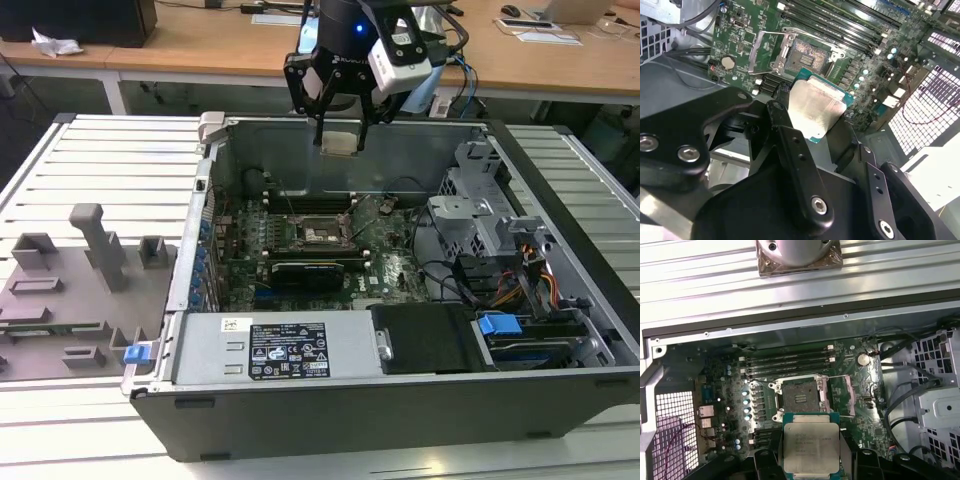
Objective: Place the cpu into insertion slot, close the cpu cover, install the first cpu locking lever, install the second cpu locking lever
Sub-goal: 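Place the cpu into insertion slot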
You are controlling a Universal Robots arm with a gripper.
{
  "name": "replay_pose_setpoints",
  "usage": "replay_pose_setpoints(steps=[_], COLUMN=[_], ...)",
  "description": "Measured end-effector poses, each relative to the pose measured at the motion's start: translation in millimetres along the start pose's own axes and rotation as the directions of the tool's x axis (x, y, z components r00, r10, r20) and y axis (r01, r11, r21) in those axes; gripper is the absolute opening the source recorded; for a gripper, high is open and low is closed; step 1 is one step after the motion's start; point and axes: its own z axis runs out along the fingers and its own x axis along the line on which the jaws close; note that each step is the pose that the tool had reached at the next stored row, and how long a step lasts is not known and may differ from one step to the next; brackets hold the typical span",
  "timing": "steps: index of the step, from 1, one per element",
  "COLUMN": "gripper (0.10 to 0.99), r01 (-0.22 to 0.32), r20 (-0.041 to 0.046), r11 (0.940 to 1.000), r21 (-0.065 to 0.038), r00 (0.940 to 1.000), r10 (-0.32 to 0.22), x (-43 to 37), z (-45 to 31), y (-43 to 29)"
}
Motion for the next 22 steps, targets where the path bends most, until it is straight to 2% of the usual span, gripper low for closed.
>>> replay_pose_setpoints(steps=[12, 22], gripper=[0.541, 0.541], r01=[-0.051, -0.111], r20=[0.0045, 0.0098], r11=[0.9987, 0.9938], r21=[-0.001, -0.003], r00=[0.9987, 0.9938], r10=[0.051, 0.111], x=[0.0, 0.0], z=[0.0, 0.0], y=[0.0, 0.0])
